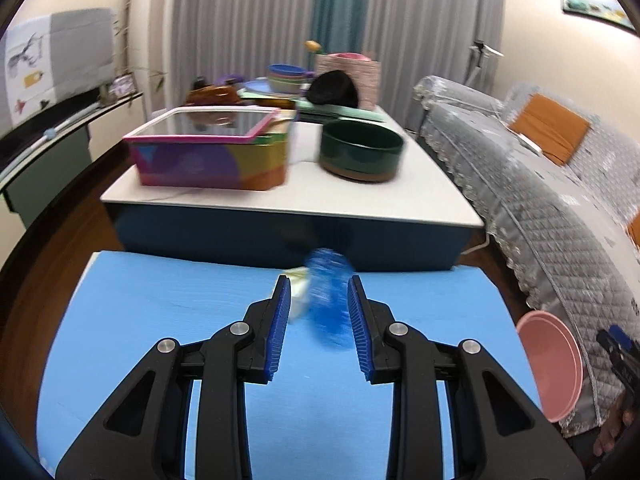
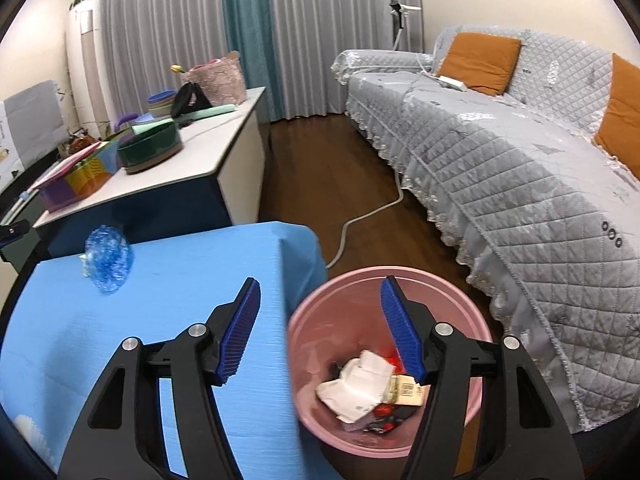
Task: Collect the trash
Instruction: 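Move both open tools back over the table toward the blue plastic bag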
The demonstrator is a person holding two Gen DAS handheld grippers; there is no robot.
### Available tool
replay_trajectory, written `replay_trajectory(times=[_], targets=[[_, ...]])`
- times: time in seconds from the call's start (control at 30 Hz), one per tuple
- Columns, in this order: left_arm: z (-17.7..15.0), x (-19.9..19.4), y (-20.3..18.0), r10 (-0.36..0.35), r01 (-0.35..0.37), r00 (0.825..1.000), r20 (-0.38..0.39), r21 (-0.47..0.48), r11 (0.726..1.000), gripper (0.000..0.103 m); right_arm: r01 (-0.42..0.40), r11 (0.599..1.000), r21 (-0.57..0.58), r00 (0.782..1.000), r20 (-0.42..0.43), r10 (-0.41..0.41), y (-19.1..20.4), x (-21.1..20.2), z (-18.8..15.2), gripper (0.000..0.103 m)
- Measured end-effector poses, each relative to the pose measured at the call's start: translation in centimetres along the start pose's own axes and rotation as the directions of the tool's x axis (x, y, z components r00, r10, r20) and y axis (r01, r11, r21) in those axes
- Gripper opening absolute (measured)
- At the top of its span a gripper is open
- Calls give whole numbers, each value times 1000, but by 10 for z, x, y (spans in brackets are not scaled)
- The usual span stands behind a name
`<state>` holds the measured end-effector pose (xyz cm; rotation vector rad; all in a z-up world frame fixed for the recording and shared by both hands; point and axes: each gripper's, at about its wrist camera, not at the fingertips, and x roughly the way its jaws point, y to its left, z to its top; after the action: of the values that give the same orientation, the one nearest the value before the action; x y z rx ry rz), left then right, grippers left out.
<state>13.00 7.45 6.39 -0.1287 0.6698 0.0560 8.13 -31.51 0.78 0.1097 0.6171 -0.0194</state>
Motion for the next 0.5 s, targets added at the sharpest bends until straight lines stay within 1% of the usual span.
replay_trajectory(times=[0.03,0.17,0.27,0.33,0.43,0.5], targets=[[3,2,8,6,-6,1000,-1,-8,1000,29,-8,1000,-3,1000,3,8,4,0,0,57],[17,11,29,32,-32,999,12,-7,999,29,-50,999,0,999,22,50,20,-1,3,44],[17,21,42,32,-32,999,16,-1,999,29,-79,997,1,996,43,79,33,-3,4,37],[10,27,52,2,-2,1000,16,-16,1000,29,-104,995,-5,993,52,104,43,-4,5,36],[2,44,68,-15,15,1000,-8,-70,997,28,-134,991,-24,989,56,135,60,-4,6,34],[-1,52,72,-18,16,1000,-16,-76,997,26,-150,988,-36,987,57,152,71,-4,7,34]])
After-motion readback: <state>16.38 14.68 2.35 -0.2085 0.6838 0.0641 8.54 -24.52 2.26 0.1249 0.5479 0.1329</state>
